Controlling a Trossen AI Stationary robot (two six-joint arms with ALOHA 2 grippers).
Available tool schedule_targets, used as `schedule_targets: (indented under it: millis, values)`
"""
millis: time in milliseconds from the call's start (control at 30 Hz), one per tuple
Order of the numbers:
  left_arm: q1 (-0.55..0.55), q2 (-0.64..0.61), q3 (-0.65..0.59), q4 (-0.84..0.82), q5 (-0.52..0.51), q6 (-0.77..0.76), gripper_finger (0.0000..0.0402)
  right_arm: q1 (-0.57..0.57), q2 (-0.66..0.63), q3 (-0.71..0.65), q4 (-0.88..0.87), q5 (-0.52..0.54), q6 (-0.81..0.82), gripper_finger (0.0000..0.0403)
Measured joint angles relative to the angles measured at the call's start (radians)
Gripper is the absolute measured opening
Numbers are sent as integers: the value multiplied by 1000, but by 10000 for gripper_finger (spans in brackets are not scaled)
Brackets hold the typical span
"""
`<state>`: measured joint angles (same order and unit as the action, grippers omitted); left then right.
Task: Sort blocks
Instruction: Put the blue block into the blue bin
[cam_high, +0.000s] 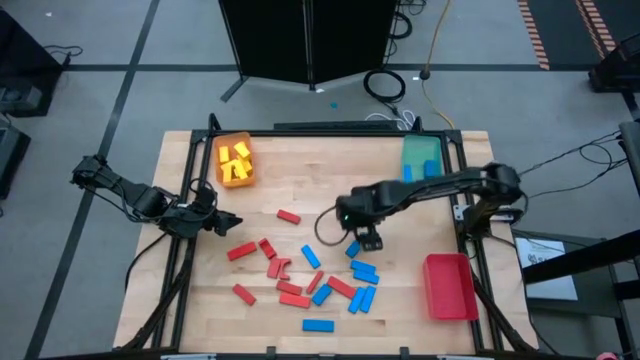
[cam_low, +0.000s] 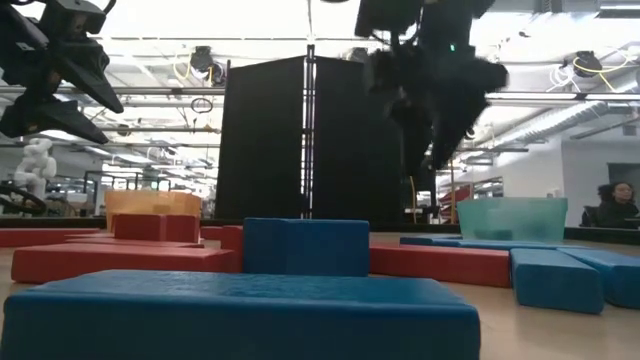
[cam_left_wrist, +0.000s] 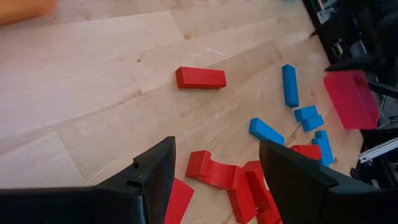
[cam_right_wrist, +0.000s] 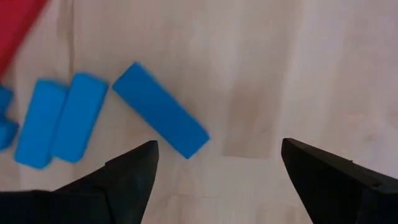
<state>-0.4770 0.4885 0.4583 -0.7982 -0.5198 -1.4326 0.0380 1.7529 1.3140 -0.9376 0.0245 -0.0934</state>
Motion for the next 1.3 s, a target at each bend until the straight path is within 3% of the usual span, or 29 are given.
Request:
schedule_targets:
  millis: [200, 700, 867, 1100, 1300]
  values:
    - [0, 0, 0, -6, 0, 0, 228, 66, 103, 0, 1, 4, -111, 334]
    - [0, 0, 0, -23, 0, 2, 228, 114, 252, 5, 107, -3, -162, 327]
    - [0, 0, 0, -24, 0, 2, 228, 116, 282, 5, 94, -5, -150, 267]
    - [0, 0, 0, -27, 0, 1, 228, 118, 279, 8, 85, -3, -108, 89]
    - [0, 0, 0, -28, 0, 2, 228, 116, 282, 64, 16, 3, -44, 80]
